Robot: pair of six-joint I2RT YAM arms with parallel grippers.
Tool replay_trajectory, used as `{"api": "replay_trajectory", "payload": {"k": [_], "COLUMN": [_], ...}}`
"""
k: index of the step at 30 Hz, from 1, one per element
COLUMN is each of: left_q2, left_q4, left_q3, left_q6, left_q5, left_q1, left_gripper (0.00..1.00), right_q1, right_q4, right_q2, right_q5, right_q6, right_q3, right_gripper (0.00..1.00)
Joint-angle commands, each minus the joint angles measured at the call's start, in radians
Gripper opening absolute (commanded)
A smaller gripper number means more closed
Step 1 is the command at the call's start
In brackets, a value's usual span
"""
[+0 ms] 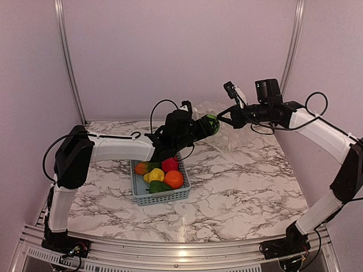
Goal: Place the food in the zip-top bag and seal the zipper
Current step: Place the fake fruit in the zipper food storage bag.
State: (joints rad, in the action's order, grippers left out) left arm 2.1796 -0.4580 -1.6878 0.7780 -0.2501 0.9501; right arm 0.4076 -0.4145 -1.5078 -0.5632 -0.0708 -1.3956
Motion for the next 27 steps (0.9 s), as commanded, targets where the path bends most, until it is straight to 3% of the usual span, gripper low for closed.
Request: {"api": "replay_trajectory", "payload": {"k": [1, 8, 16, 20, 27], "left_q2": [0.021, 0.061, 0.069, 0.047, -0.019], "left_q4": [0.103, 0.153, 0.172, 0.195, 0.199], "left_q3": [-0.075, -0.170, -0.187, -0.178, -0.137], "left_q6": [-0.041, -0.056, -0.056, -0.074, -0.097], "left_q5": [-0.016, 0.026, 0.093, 0.077, 0.048], "left_q1": [0.003, 0.003, 0.004, 0.004, 0.004], "left_gripper": [0.00, 0.03, 0.19, 0.34, 0.73], "right_q1": [0.008, 0.007, 0.007, 0.006, -0.032], "right_q4": [0.010, 0.008, 0.010, 0.018, 0.023], "right_q2": [-0.023, -0.027, -0.017, -0.019, -0.034], "right_q5": [-0.063, -0.104, -0.113, -0.110, -0.127], "right_q6": [0.022, 0.031, 0.035, 0.038, 0.063], "right_q3": [0.001, -0.012, -0.023, -0.026, -0.030], "right_gripper": [0.00, 0.00, 0.00, 0.00, 0.00]}}
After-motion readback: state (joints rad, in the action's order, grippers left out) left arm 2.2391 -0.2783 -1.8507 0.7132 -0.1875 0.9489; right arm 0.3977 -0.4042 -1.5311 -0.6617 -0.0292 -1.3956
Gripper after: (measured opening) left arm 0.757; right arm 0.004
